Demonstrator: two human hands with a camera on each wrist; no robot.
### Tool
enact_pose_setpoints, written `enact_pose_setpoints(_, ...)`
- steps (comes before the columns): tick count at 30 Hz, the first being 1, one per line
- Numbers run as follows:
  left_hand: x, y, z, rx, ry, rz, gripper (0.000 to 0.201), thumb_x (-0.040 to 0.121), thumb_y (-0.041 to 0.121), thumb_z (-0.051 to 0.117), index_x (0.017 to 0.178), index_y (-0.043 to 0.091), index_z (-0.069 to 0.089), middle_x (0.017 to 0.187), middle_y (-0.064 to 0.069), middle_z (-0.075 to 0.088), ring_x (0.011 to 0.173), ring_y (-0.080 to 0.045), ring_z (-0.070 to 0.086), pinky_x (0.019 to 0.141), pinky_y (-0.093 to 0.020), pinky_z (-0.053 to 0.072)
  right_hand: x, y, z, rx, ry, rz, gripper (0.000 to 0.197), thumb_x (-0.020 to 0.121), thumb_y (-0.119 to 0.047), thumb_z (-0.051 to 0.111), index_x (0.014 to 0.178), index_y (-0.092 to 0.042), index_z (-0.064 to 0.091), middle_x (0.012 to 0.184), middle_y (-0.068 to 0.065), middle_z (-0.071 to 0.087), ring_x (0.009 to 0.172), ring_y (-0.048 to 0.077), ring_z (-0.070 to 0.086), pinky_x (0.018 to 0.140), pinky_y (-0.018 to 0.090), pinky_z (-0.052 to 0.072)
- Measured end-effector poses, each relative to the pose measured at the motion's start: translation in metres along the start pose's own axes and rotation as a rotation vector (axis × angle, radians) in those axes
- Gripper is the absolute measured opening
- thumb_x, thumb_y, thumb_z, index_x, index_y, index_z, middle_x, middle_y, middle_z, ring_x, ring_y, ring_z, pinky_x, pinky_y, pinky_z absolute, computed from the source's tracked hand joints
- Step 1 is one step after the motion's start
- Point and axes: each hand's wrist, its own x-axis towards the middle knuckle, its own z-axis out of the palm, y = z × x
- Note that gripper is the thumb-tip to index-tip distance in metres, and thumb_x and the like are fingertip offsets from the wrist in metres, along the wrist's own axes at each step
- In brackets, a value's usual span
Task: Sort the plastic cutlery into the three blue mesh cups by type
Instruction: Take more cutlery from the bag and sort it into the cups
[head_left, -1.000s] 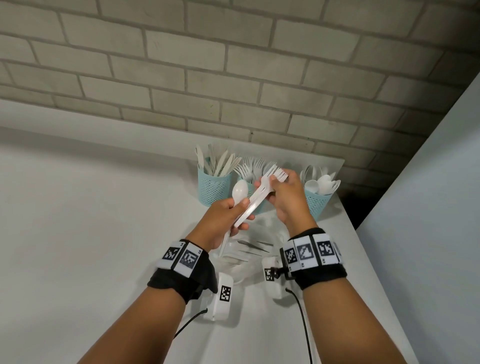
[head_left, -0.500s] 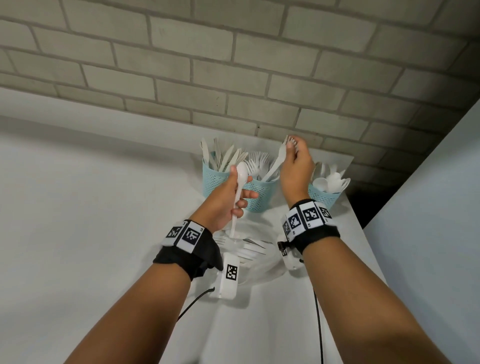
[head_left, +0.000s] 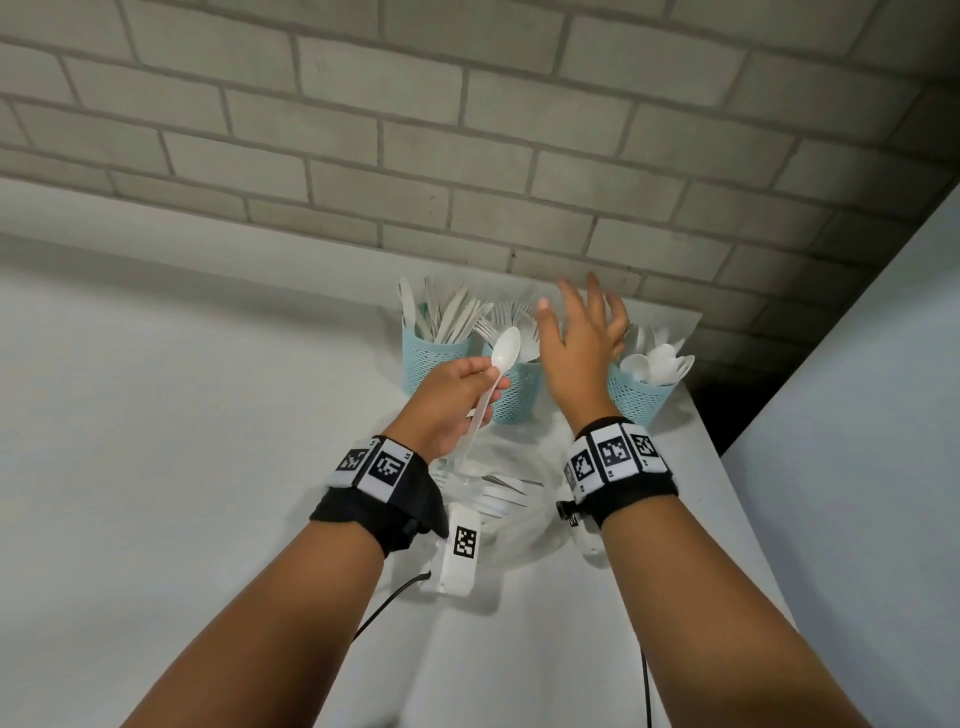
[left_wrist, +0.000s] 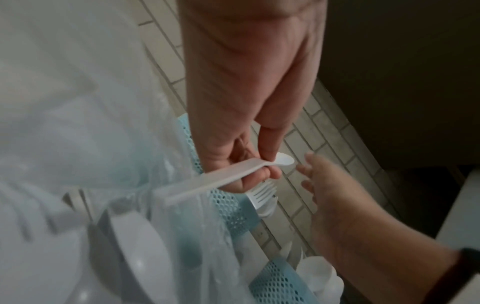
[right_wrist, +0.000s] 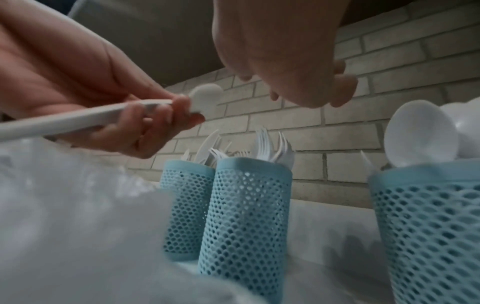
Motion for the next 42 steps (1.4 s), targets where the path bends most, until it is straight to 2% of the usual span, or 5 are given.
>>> enact_pose_setpoints(9,-0.006,0.009,0.030,0.075,-0.009,0.130,0.022,0.094,0.013,0.054,0.112,0.003,0.061,0.086,-0.002,0.067,0.079,-0.011,0.062,0.072,-0.022,0.052,-0.017,-0.004,-0.019,0.408,-0.170,-0.024,0.024,0.095,-0.028,0.053,0.073,-0.019,0.056,0.061,-0.004,0.057,0.055,0.010,0.057,0.052,0.024,0.046)
enact_pose_setpoints(18,-0.014,0.011,0.012,1.333,-0.078,-0.036,0.031,0.082,0.042,0.066,0.106,0.024,0.059,0.135,-0.001,0.047,0.133,-0.032,0.030,0.110,-0.047,0.027,0.021,0.040,-0.097,0.294,0.485,0.137,0.027,0.101,-0.026,0.036,0.111,-0.010,0.056,0.090,-0.001,0.062,0.079,0.010,0.057,0.060,0.015,0.041)
enact_pose_setpoints(26,-0.016,0.002,-0.002,1.463,-0.199,-0.116,0.007,0.083,0.016,0.068,0.087,0.022,0.067,0.124,0.002,0.058,0.116,-0.022,0.052,0.102,-0.033,0.041,0.030,0.064,-0.087,0.190,0.582,0.078,0.032,0.101,-0.026,0.036,0.109,-0.005,0.059,0.096,0.013,0.066,0.079,0.014,0.054,0.068,0.021,0.041)
enact_pose_setpoints(38,-0.019,0.005,-0.023,1.217,-0.047,0.070,0.033,0.087,0.001,0.059,0.117,0.015,0.063,0.135,-0.004,0.051,0.124,-0.021,0.048,0.099,-0.025,0.035,0.018,0.056,-0.056,-0.491,-0.121,0.185,0.035,0.097,-0.032,0.040,0.125,-0.021,0.058,0.148,0.013,0.030,0.131,0.035,0.024,0.103,0.045,0.024)
enact_pose_setpoints(42,-0.016,0.001,-0.028,1.096,-0.008,0.128,0.031,0.087,0.000,0.058,0.110,0.019,0.065,0.134,-0.003,0.052,0.122,-0.021,0.050,0.090,-0.021,0.036,-0.006,0.011,-0.066,0.087,-0.114,-0.003,0.025,0.091,-0.005,0.047,0.097,-0.013,0.070,0.102,0.010,0.064,0.086,0.021,0.054,0.076,0.027,0.044)
